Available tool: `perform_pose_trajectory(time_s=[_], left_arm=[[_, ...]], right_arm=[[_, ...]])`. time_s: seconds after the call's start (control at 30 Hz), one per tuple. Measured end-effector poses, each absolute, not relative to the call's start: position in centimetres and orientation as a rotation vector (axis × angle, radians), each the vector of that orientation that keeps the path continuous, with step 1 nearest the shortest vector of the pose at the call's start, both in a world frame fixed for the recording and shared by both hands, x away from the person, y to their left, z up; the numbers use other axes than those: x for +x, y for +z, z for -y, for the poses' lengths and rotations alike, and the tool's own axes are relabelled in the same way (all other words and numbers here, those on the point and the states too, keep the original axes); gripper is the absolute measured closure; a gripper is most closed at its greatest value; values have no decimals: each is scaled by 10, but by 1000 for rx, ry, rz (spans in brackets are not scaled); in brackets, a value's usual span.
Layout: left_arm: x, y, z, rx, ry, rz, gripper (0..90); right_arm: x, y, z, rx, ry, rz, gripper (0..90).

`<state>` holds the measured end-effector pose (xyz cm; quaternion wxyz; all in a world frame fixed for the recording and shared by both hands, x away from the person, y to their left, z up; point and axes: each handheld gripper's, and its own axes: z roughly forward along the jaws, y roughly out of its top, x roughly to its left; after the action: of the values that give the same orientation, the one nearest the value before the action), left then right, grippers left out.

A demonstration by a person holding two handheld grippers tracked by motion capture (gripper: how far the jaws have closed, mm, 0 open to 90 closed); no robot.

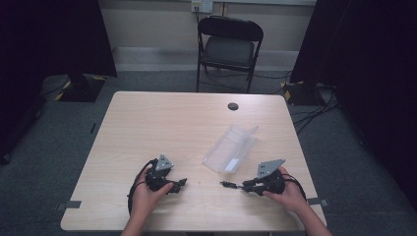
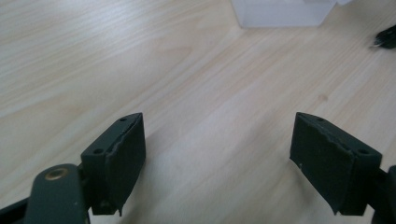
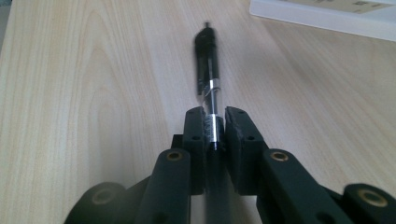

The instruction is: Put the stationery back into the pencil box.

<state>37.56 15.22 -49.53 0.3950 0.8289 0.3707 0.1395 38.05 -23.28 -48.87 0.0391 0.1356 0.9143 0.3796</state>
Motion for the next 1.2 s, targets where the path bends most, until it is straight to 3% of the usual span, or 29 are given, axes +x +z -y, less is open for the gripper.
perform_pose_trajectory(time_s=[0.2,0.27,0.33,0.37,0.83,1.2], left_arm=[[392,-481,-130,2100,345,-894,192],[398,-478,-121,2117,315,-883,305],[406,-476,-113,2119,302,-889,324],[409,-475,-110,2092,277,-896,380],[449,-471,-78,2119,328,-936,564],[450,-481,-76,2177,287,-977,827]], right_arm=[[381,-490,234,419,1190,-2804,795],[380,-490,235,428,1197,-2800,792],[379,-491,235,428,1203,-2796,787],[379,-491,235,426,1210,-2798,787],[378,-492,232,427,1225,-2804,787],[376,-491,229,420,1215,-2813,789]])
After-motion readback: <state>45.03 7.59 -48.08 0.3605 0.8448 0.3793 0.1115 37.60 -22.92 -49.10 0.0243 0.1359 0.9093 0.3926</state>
